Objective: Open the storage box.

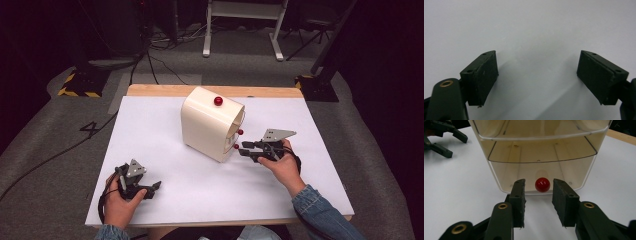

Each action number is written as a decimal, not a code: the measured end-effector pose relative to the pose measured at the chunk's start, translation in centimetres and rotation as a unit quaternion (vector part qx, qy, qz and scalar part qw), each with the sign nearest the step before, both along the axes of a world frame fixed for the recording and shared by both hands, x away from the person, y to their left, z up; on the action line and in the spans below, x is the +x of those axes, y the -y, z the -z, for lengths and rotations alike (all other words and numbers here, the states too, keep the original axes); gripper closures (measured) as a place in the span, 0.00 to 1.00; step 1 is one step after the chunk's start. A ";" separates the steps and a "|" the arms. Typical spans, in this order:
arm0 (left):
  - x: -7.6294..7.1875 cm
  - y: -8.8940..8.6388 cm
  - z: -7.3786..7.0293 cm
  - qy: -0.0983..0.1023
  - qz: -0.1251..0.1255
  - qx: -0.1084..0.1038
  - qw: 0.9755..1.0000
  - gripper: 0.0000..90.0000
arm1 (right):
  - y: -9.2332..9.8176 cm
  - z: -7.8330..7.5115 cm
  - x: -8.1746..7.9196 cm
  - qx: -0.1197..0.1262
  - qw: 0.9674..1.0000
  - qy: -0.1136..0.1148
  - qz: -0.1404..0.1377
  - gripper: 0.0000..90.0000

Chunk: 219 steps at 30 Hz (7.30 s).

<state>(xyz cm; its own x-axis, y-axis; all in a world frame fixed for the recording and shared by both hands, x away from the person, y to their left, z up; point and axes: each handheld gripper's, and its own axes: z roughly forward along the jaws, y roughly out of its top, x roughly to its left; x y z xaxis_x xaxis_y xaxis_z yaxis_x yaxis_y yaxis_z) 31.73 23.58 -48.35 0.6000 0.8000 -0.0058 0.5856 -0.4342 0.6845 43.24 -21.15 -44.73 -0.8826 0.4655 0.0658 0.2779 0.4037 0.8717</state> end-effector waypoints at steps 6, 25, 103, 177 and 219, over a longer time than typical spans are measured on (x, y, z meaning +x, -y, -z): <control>0.0 0.0 0.0 0.001 0.000 0.000 1.000 0.19 | -0.6 0.9 0.5 0.004 1.000 -0.004 0.004 0.73; 0.0 0.0 0.0 -0.001 0.000 0.000 1.000 0.19 | -1.0 1.7 0.7 0.003 1.000 0.003 0.013 0.83; 0.0 0.0 0.0 -0.002 -0.001 0.000 1.000 0.19 | 4.7 -5.1 -3.0 0.019 0.999 0.034 0.025 0.68; 0.0 0.0 0.0 -0.003 -0.001 0.001 1.000 0.19 | 5.8 -7.0 -4.1 0.052 0.997 0.045 0.025 0.83; 0.0 0.0 0.0 -0.002 0.000 0.002 1.000 0.19 | 9.2 -4.6 -4.8 0.021 0.997 0.027 0.069 0.57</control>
